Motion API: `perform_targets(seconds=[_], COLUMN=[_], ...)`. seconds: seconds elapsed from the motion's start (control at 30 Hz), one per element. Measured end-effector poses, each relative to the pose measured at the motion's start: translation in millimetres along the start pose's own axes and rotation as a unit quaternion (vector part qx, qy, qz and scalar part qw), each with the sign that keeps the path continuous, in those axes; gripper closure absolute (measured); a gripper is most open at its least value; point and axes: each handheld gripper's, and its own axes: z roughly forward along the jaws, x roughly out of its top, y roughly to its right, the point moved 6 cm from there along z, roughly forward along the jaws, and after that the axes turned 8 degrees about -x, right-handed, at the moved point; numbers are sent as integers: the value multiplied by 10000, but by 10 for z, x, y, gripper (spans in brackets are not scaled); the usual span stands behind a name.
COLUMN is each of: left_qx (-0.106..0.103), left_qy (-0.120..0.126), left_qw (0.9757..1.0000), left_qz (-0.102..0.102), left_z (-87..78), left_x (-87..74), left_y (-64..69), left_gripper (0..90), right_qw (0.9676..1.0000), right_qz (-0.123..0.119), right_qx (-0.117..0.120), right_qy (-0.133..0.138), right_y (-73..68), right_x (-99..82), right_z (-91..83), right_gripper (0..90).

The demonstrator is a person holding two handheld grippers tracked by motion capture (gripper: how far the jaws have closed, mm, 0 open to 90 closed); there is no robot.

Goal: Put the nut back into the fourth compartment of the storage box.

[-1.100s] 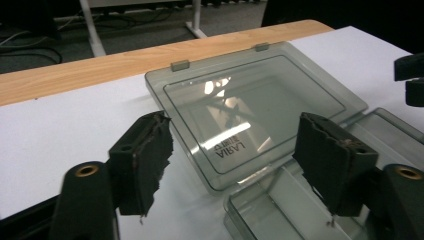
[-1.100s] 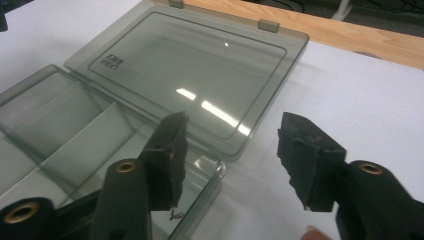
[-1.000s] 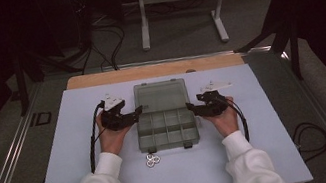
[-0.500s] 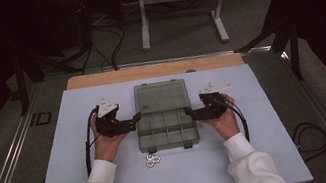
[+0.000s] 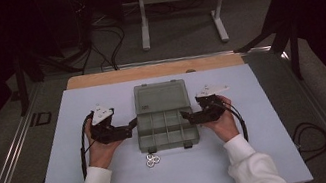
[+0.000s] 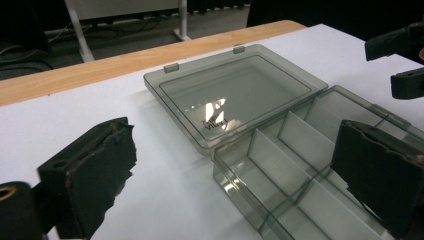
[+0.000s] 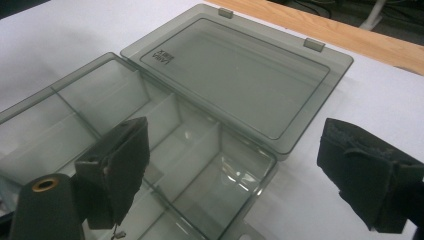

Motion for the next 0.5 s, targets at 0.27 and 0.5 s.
perform_targets(seconds=[0.27,0.5], left_qx=[23,154], left_qy=[-61,-44], left_qw=[10000,9999], left_qz=[29,-8], left_z=[-84,-195], left_x=[-56,-104], left_y=[18,9], left_gripper=[15,9], right_qw=[9999,9997], right_qz=[-115,-131], right_qx=[93,219], right_qy=[-55,-69], right_y=[-68,-123], right_x=[5,0], right_z=[-20,-46], right_gripper=[113,104])
